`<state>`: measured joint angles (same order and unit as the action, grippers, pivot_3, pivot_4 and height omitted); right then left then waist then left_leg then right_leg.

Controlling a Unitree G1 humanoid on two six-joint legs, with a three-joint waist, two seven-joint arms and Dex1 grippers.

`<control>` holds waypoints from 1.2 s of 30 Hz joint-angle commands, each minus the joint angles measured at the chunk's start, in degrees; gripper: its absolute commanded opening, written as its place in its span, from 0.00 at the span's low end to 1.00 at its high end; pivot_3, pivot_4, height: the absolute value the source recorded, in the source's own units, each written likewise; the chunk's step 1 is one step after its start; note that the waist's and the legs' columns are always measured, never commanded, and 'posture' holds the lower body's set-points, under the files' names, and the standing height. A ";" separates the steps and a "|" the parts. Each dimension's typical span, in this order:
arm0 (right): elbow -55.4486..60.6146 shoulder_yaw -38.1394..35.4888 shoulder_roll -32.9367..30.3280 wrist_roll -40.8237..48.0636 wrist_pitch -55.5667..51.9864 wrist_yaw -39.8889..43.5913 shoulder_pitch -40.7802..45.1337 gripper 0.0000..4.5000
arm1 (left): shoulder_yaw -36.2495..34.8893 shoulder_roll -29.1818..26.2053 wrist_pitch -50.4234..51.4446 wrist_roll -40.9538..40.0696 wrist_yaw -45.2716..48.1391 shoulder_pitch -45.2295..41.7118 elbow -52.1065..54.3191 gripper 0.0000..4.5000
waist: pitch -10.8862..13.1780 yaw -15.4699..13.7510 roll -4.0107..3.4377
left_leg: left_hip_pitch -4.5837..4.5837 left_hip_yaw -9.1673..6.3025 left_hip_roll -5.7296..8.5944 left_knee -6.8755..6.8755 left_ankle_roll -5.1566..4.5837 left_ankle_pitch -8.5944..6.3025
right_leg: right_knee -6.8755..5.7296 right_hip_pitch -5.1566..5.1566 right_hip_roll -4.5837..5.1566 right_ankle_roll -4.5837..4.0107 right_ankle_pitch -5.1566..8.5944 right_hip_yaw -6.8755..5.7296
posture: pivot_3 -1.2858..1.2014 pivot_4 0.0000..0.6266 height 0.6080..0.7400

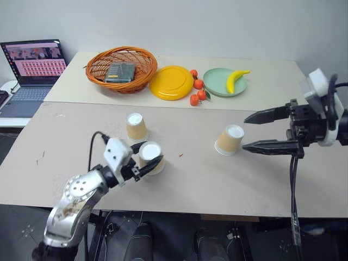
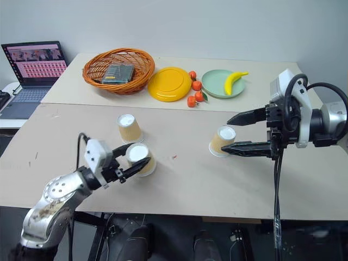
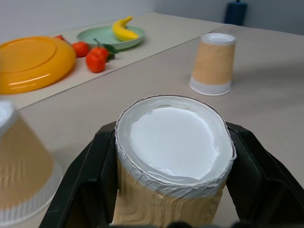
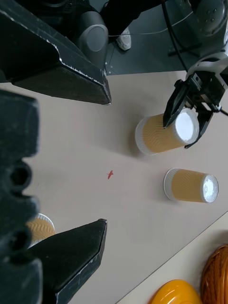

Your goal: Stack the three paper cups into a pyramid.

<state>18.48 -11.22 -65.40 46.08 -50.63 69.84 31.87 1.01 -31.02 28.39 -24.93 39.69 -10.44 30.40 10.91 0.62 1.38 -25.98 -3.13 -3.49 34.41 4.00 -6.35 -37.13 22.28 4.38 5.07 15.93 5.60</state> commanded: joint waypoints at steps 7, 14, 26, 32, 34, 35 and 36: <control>8.72 -8.68 3.39 5.05 -1.54 -8.36 -7.58 1.00 | 13.84 2.73 0.88 2.52 12.44 -28.96 -15.47 0.58 | 0.00 0.14 0.00 | -0.11 -0.06 0.08 0.00 -0.01 0.00 | 0.01 0.01 0.01 0.08 -0.02 0.00 | 0.52 0.24 0.94; 15.90 -15.08 4.88 10.91 -4.58 -15.94 -13.39 1.00 | 21.34 8.73 -8.83 9.40 19.91 -35.56 -33.02 0.58 | -0.01 0.42 -0.02 | -0.22 -0.15 0.15 0.17 -0.11 -0.04 | 0.03 -0.01 0.04 0.13 -0.01 -0.04 | 0.52 0.24 0.94; 18.95 -21.40 2.30 16.98 -6.63 -21.27 -18.62 1.00 | 22.18 12.77 -15.06 12.55 22.54 -31.98 -38.81 0.58 | -0.01 0.22 -0.02 | -0.23 -0.16 0.13 0.23 -0.11 -0.04 | 0.00 -0.03 0.04 0.13 -0.02 -0.05 | 0.52 0.24 0.94; 18.55 -22.75 0.10 18.16 -6.86 -20.90 -19.79 1.00 | 21.37 14.28 -15.49 13.50 21.32 -30.50 -39.71 0.58 | -0.01 0.17 -0.02 | -0.24 -0.17 0.13 0.27 -0.11 -0.04 | 0.00 -0.04 0.04 0.14 -0.03 -0.05 | 0.52 0.24 0.94; 18.56 -23.45 -0.56 18.33 -6.97 -20.26 -20.69 1.00 | 21.13 14.52 -15.56 13.65 21.08 -30.13 -39.61 0.78 | -0.02 0.16 -0.03 | -0.23 -0.17 0.13 0.28 -0.11 -0.04 | 0.00 -0.05 0.04 0.14 -0.03 -0.05 | 0.52 0.24 0.94; 18.38 -23.71 -1.09 18.05 -6.95 -19.65 -21.29 1.00 | 20.89 14.77 -15.73 13.67 20.86 -30.02 -39.76 0.85 | -0.02 0.12 -0.03 | -0.24 -0.17 0.14 0.28 -0.11 -0.04 | 0.00 -0.05 0.05 0.15 -0.03 -0.05 | 0.52 0.24 0.94; 18.19 -23.88 -1.55 17.77 -6.83 -19.08 -21.89 1.00 | 20.65 15.06 -15.81 13.69 20.64 -29.97 -39.93 0.94 | -0.02 0.14 -0.03 | -0.24 -0.17 0.14 0.28 -0.11 -0.04 | 0.00 -0.05 0.05 0.15 -0.03 -0.05 | 0.52 0.24 0.94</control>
<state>36.53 -32.58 -65.81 63.73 -57.57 49.74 10.17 22.99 -16.59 13.68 -11.18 60.86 -40.24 -9.98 10.89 0.75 1.35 -26.22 -3.30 -3.35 34.69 3.89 -6.39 -37.13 22.23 4.43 5.22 15.90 5.55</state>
